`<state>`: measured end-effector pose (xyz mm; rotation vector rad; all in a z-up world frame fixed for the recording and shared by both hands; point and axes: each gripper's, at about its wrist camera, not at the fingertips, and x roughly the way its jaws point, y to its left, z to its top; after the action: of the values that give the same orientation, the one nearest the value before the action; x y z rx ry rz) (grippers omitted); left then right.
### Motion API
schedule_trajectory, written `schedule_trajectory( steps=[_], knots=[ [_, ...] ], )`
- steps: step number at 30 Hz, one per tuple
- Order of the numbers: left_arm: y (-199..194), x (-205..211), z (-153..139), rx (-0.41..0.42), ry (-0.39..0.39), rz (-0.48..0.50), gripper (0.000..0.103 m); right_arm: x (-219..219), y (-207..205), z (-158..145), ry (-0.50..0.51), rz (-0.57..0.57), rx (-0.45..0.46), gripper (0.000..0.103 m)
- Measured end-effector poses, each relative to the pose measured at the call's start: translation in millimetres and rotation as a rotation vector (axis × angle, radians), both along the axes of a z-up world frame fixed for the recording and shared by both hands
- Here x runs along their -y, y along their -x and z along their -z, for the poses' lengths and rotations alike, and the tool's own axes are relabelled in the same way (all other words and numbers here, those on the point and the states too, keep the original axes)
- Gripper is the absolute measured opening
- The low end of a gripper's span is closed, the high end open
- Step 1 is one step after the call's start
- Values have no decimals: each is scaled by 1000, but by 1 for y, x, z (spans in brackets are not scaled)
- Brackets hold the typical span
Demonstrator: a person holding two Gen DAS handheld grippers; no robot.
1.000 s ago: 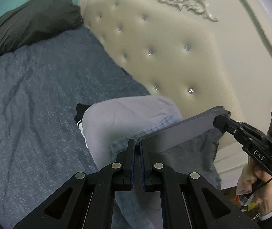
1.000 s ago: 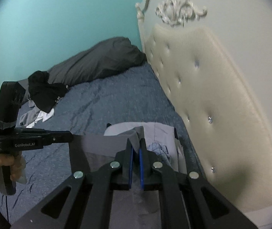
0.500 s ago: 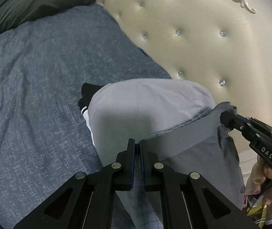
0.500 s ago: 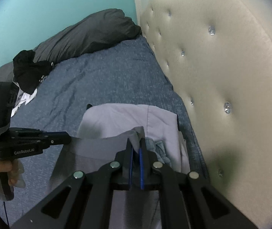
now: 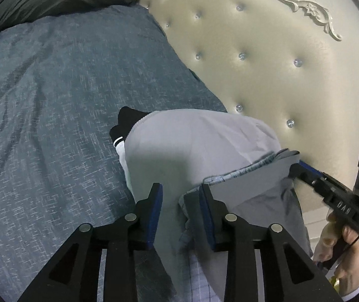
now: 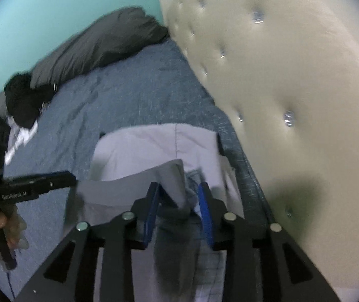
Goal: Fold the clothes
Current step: 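Lower the briefs onto the plaid shirt pile and open both tools, then withdraw both open tools from the placed briefs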
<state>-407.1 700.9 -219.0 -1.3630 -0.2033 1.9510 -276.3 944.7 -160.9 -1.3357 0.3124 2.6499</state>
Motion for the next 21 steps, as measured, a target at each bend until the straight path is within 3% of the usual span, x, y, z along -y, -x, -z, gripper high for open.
schedule_trajectory(
  steps=[7,21],
  knots=[
    [-16,27,-14,-16,-13,-7,33,-18,-45,-27,80,21,-124,35],
    [-94,86,-41,-35,-39,74,34,-1,-147,-11,113,-19,-97,32]
  ],
)
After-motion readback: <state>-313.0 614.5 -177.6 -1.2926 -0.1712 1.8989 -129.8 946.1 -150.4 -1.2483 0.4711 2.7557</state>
